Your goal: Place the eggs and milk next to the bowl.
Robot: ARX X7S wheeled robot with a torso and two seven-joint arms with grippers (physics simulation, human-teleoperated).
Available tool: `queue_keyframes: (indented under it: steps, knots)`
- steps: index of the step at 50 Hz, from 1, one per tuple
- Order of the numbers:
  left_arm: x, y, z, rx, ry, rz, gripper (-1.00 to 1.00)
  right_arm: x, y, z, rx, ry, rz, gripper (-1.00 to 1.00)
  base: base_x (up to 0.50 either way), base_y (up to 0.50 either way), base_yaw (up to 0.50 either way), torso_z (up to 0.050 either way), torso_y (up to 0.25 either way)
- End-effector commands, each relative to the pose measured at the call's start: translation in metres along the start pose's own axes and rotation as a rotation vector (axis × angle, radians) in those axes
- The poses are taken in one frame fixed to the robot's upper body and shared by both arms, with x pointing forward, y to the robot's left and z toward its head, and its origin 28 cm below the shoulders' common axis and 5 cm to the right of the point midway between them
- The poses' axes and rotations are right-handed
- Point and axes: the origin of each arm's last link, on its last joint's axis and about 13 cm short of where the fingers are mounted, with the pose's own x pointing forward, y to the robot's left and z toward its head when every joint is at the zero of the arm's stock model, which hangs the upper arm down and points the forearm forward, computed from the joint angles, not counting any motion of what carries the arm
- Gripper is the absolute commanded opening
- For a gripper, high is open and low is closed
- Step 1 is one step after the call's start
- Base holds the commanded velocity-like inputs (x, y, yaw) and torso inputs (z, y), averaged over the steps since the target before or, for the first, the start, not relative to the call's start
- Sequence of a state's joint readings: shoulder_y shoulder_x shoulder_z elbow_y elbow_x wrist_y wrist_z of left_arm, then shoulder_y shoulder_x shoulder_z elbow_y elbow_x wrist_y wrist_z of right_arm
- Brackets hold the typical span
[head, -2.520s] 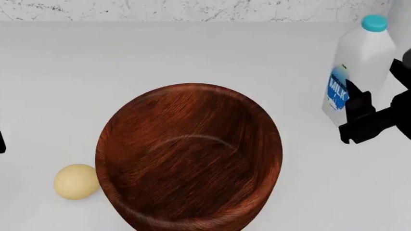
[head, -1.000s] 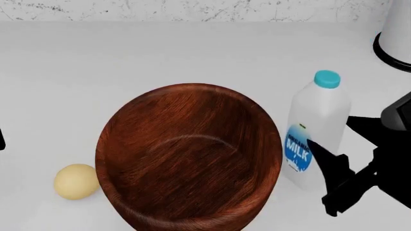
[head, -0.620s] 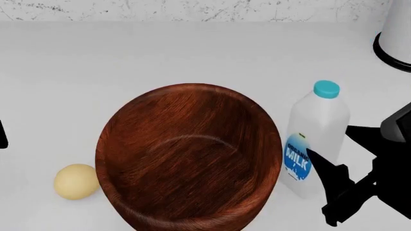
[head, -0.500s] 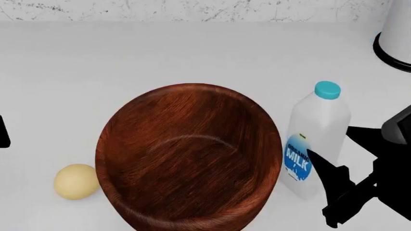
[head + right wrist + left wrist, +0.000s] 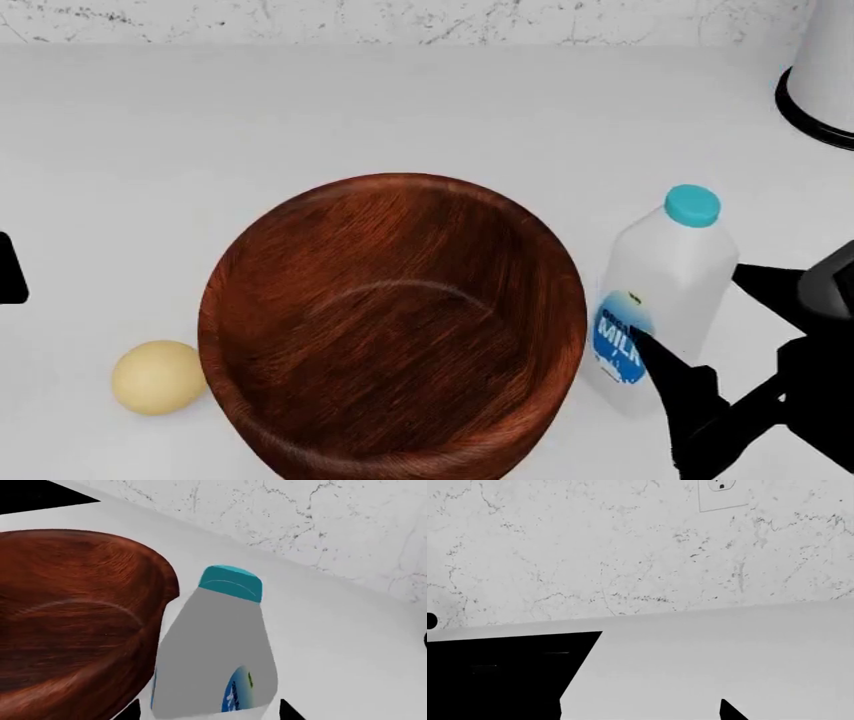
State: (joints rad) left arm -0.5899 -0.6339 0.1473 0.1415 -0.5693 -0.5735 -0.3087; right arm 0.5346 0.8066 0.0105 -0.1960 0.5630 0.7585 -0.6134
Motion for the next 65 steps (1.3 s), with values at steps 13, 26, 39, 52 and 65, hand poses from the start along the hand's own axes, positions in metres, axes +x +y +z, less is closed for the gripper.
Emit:
queue_keyframes:
  steps: [13, 26, 39, 52, 65]
  knots:
    - [0.001, 0.0, 0.003, -0.002, -0.003, 0.002, 1.0, -0.002, 0.001, 0.0, -0.012, 0.007, 0.009, 1.0, 0.0, 0.0, 0.0, 0.0, 0.0]
    - [0.0, 0.0, 0.004, -0.007, -0.011, -0.001, 1.0, -0.02, 0.008, 0.003, -0.01, 0.003, 0.003, 1.0, 0.0, 0.0, 0.0, 0.0, 0.0]
    - [-0.001, 0.001, 0.005, -0.01, -0.016, -0.004, 1.0, -0.04, 0.016, 0.006, -0.01, -0.003, -0.022, 1.0, 0.0, 0.0, 0.0, 0.0, 0.0]
    - [-0.003, -0.001, 0.007, -0.021, -0.025, -0.016, 1.0, -0.067, 0.024, 0.014, -0.016, -0.04, -0.088, 1.0, 0.0, 0.0, 0.0, 0.0, 0.0]
    - [-0.005, -0.003, 0.013, -0.03, -0.048, -0.035, 1.0, -0.08, 0.023, 0.02, -0.024, -0.095, -0.196, 1.0, 0.0, 0.0, 0.0, 0.0, 0.0]
